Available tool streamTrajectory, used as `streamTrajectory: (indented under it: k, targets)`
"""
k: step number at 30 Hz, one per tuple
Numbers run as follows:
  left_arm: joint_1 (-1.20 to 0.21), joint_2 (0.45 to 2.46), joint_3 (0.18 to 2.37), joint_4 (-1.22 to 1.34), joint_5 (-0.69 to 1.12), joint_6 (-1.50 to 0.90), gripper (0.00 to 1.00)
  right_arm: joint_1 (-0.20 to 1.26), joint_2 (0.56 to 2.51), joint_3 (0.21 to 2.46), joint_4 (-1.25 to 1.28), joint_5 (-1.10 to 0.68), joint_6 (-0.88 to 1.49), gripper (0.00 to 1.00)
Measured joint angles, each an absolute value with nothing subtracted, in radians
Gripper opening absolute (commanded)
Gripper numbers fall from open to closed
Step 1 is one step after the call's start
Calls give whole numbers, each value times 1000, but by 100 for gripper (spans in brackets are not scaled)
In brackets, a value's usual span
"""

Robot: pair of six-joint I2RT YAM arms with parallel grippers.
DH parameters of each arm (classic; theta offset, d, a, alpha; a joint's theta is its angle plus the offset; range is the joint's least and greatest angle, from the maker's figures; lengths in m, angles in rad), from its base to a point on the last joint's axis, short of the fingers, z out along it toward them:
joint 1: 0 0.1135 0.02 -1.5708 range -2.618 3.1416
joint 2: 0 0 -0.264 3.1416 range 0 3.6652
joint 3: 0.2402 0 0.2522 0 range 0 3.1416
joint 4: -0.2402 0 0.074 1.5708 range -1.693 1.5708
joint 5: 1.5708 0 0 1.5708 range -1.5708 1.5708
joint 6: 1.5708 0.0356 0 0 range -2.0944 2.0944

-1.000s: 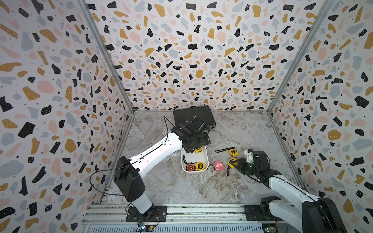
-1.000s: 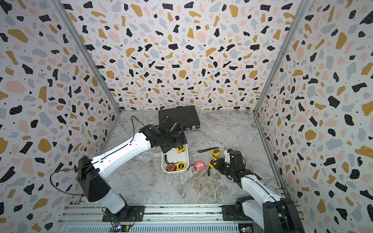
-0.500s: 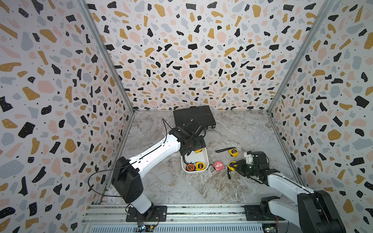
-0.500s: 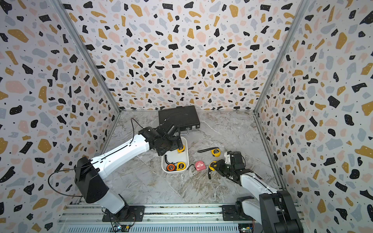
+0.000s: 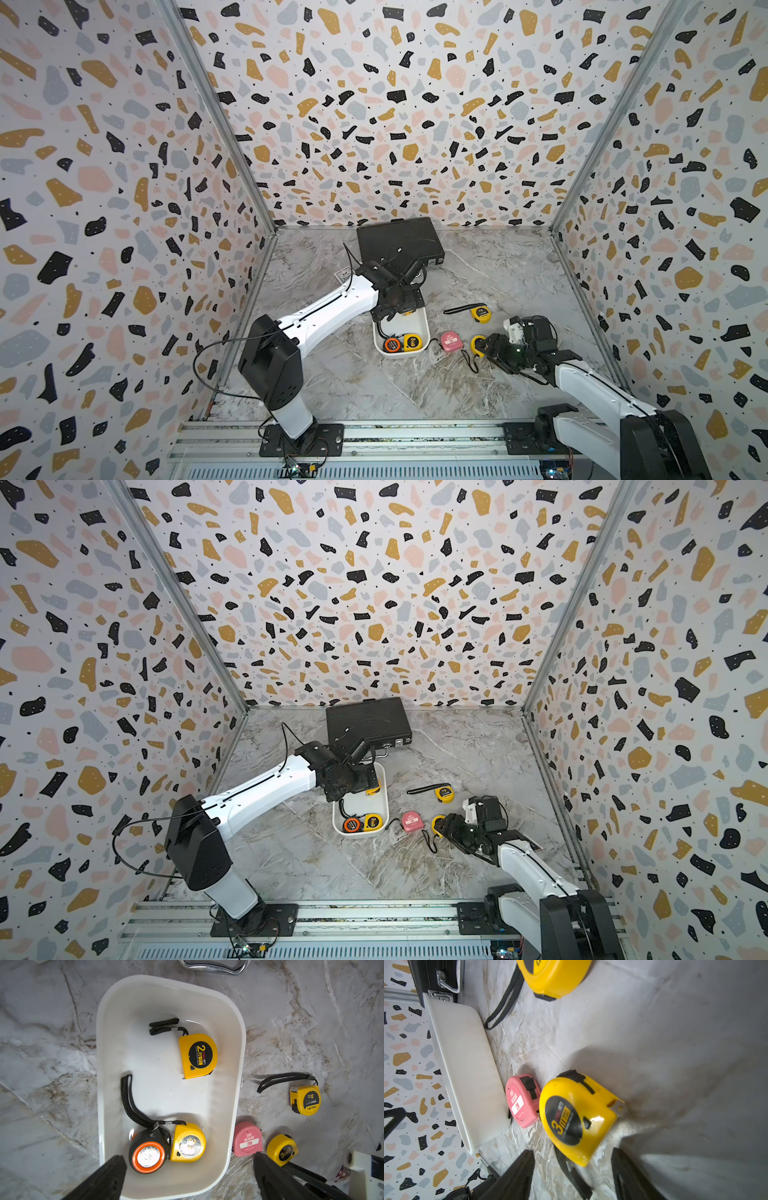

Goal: Take the tape measure out of the storage box
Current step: Place the tape measure at the center of the board, then pick up the tape measure from the storage box.

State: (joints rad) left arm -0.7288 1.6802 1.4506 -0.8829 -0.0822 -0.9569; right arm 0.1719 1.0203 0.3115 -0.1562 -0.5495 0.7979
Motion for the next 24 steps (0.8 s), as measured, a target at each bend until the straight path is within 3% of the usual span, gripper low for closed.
streamTrajectory:
  k: [10,24]
  targets:
    - [-688,1814,1501,-897,-89,-847,100,171,950,380,-327,-508,737,85]
    - [-616,2002,1551,-768,31,-825,98,171,942,501,-425,-459,680,93]
